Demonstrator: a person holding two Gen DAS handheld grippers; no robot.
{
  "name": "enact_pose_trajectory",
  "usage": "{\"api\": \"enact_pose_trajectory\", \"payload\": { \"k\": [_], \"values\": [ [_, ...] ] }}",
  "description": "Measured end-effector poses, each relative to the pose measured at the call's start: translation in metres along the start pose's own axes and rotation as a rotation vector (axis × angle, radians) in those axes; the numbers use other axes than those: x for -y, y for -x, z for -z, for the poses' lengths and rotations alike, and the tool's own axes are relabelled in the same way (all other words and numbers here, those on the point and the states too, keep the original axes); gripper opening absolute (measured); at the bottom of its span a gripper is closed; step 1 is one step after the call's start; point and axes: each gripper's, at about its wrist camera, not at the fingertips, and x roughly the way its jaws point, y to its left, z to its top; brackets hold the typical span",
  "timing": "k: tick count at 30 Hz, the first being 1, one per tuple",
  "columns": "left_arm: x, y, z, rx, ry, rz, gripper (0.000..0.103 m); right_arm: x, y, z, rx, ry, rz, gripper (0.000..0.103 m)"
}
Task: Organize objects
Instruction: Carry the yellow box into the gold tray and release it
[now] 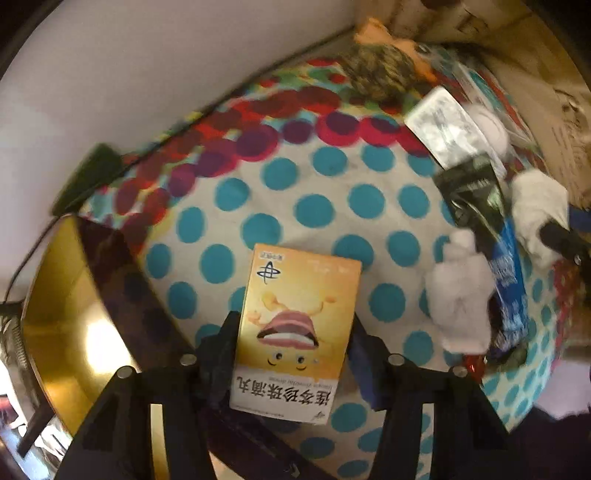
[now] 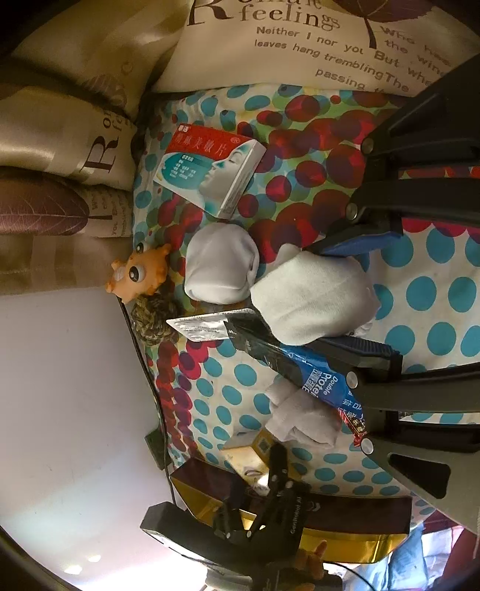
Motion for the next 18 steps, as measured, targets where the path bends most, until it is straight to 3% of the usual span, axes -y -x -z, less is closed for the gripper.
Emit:
{"api": "enact_pose_trajectory", "payload": {
  "k": [8,18],
  "values": [
    [0.008,0.034,0.006,0.108,0.078,0.007,0.055,-0.004,0.002,-0.001,0.013,-0.006,0.01,0.037],
    [-0.011,0.098,0.031,0.227,0.324,0.002,0.055,-0.006,0.01,-0.004,0.036,-0.007,0.011,0.037]
  ]
}}
